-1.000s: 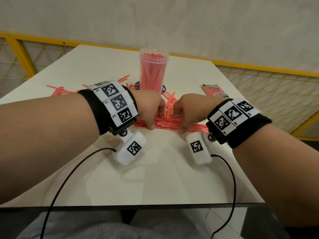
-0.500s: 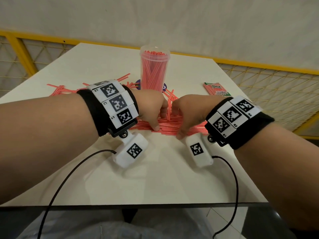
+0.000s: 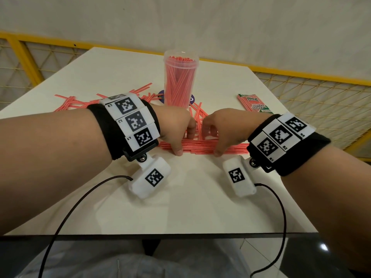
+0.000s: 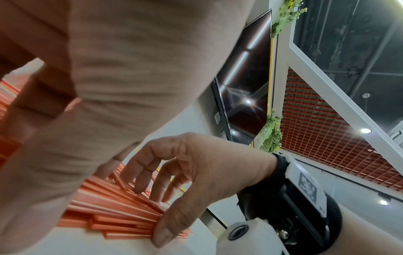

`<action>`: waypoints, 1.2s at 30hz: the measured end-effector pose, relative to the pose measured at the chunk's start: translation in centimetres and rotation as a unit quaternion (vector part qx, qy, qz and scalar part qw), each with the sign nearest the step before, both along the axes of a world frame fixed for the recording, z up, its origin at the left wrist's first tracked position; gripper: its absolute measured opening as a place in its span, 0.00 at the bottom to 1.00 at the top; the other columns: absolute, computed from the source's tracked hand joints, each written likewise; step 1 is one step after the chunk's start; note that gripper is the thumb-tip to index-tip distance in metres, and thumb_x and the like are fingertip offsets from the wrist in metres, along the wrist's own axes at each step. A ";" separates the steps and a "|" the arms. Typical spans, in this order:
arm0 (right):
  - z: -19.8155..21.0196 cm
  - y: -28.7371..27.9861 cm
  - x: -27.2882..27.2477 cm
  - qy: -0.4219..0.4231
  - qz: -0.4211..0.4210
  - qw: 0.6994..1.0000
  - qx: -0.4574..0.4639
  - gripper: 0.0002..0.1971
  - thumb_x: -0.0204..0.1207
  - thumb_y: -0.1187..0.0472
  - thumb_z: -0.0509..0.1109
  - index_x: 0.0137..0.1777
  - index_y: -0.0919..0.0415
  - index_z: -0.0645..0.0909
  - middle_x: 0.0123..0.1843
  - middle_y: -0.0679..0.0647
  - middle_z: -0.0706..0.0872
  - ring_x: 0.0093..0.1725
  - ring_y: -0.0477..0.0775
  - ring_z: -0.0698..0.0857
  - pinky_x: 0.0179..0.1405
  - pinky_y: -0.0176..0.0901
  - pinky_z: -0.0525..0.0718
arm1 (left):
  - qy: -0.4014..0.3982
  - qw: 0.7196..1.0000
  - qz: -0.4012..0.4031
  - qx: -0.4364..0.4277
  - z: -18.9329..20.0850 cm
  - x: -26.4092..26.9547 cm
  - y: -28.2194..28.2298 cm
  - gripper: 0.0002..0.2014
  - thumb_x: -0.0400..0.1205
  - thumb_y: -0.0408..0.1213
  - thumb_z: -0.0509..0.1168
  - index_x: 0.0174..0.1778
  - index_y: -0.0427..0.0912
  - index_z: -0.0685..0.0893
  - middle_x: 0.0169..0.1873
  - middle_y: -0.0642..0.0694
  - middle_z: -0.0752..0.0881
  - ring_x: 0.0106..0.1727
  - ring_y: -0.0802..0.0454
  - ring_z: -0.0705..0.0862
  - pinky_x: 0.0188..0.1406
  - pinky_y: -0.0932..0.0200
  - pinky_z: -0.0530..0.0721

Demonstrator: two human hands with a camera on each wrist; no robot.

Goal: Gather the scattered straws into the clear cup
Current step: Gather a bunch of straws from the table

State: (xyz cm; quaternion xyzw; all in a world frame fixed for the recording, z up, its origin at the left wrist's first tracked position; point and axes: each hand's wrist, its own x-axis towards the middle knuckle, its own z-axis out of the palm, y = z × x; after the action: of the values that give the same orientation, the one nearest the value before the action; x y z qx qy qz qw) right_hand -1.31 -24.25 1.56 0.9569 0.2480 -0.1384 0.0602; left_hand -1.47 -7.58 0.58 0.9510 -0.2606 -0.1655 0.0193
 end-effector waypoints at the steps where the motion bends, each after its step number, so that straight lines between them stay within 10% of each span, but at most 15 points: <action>1: 0.0 0.0 -0.1 0.000 -0.003 1.000 0.006 0.31 0.58 0.52 0.85 0.62 0.47 0.79 0.42 0.39 0.76 0.40 0.43 0.75 0.35 0.40 0.74 | 0.002 1.000 -0.003 -0.005 0.0 0.0 0.0 0.25 0.71 0.43 0.80 0.62 0.49 0.82 0.49 0.53 0.83 0.36 0.63 0.77 0.26 0.71 0.72; 12: -0.1 0.2 -0.8 -0.003 0.006 1.000 0.021 0.29 0.60 0.55 0.83 0.62 0.48 0.80 0.50 0.46 0.84 0.47 0.50 0.80 0.47 0.45 0.83 | 0.011 0.999 0.019 -0.049 -0.2 -0.6 -0.1 0.26 0.67 0.38 0.81 0.58 0.49 0.78 0.50 0.52 0.84 0.44 0.56 0.81 0.42 0.58 0.82; 22: 0.0 0.3 -1.1 0.002 0.014 1.000 0.003 0.20 0.64 0.55 0.81 0.56 0.50 0.84 0.46 0.45 0.83 0.46 0.51 0.82 0.50 0.46 0.84 | 0.030 0.997 0.022 -0.070 -0.1 -1.0 -0.3 0.27 0.67 0.36 0.80 0.58 0.51 0.76 0.51 0.49 0.84 0.42 0.54 0.81 0.38 0.58 0.81; 28: -0.4 0.8 -1.1 -0.014 0.039 0.999 -0.016 0.18 0.66 0.59 0.78 0.56 0.49 0.81 0.35 0.41 0.75 0.34 0.44 0.74 0.33 0.39 0.71 | 0.001 0.999 0.017 -0.050 -0.2 -1.0 -0.5 0.21 0.70 0.37 0.78 0.53 0.50 0.75 0.40 0.55 0.80 0.33 0.61 0.77 0.25 0.66 0.74; 36: -0.4 0.6 -1.6 0.029 0.050 0.997 -0.043 0.17 0.73 0.62 0.70 0.62 0.51 0.77 0.43 0.47 0.78 0.44 0.54 0.79 0.44 0.45 0.78 | 0.004 0.998 0.027 -0.060 -0.2 -1.0 -0.3 0.19 0.71 0.39 0.78 0.52 0.50 0.76 0.41 0.54 0.81 0.34 0.60 0.78 0.28 0.63 0.73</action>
State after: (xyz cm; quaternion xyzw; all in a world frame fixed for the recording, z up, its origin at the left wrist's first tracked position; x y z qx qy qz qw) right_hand -2.86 -23.64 1.12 0.9354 0.2913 -0.1736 0.1005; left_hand -2.50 -7.91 0.35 0.9542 -0.2439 -0.1527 0.0820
